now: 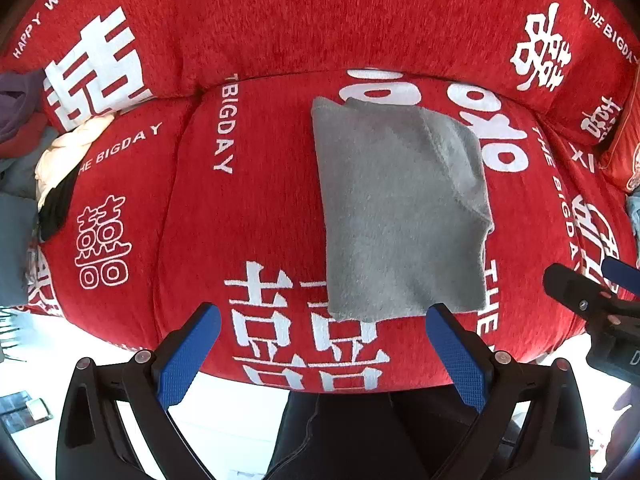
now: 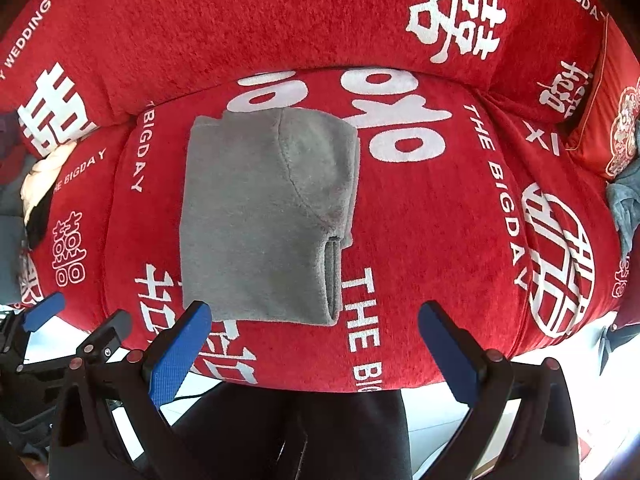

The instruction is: Fold small clothes

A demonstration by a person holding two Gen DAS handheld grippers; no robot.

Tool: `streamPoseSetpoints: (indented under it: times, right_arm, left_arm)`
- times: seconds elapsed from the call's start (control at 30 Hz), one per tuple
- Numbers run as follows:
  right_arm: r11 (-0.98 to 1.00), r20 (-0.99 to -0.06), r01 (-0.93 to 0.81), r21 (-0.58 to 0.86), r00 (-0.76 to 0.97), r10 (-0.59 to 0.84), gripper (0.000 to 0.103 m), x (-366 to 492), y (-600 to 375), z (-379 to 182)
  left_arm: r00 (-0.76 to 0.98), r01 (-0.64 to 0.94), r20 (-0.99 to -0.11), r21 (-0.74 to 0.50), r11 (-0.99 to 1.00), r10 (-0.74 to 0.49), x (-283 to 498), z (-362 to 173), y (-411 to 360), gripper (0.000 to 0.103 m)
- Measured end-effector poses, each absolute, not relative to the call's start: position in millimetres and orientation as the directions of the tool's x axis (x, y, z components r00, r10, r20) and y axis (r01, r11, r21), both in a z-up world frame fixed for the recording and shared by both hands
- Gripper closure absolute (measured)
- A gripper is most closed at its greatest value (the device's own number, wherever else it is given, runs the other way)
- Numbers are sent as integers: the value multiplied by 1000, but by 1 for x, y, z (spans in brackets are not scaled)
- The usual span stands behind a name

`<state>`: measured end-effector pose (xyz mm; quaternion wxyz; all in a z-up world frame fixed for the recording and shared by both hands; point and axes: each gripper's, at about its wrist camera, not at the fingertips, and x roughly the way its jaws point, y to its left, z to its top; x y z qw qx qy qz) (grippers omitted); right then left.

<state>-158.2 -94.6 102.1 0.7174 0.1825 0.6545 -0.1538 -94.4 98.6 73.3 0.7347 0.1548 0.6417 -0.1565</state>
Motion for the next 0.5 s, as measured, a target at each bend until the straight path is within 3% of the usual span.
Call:
streamPoseSetpoints:
  times: [0.5]
  right_arm:
    - [896, -996, 440, 53, 83, 18, 0, -156, -87, 98]
  left_arm:
    - [137, 417, -990, 36, 908, -23, -95, 71, 99, 0]
